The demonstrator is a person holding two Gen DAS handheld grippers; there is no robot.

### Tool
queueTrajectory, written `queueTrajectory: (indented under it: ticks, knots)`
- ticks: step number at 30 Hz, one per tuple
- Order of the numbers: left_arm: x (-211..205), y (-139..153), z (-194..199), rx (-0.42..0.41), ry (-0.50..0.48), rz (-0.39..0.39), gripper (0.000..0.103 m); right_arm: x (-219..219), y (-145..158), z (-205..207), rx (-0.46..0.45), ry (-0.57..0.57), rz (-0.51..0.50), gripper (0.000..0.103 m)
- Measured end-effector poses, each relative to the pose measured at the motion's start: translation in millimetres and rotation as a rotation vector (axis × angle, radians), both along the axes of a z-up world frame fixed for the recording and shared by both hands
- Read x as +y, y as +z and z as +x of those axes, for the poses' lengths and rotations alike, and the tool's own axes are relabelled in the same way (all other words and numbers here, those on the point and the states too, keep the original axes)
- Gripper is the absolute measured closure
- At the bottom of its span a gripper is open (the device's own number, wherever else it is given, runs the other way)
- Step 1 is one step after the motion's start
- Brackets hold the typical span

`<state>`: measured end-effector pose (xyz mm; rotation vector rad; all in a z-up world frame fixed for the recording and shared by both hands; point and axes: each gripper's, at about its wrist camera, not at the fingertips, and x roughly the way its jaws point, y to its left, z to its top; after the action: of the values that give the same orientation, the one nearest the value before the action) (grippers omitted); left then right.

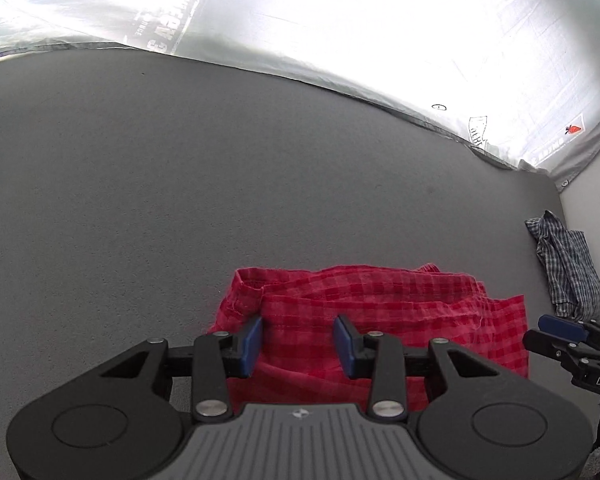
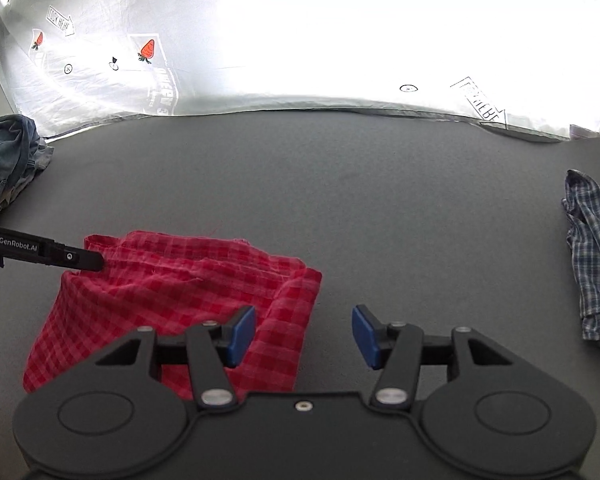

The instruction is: Fold clothes

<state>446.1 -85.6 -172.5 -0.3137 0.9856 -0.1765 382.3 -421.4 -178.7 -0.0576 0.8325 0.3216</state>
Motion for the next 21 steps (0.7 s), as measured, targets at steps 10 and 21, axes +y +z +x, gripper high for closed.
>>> queueTrajectory:
  ticks: [10, 21]
  knots:
    - [9, -5, -11, -0.023, 0.128, -0.116, 0.102, 2, -14, 10, 0.032, 0.015, 0.040, 0.097]
    - [27, 44, -24, -0.172, 0.236, -0.109, 0.102, 20, 11, 0, -0.137, 0.103, -0.014, 0.101]
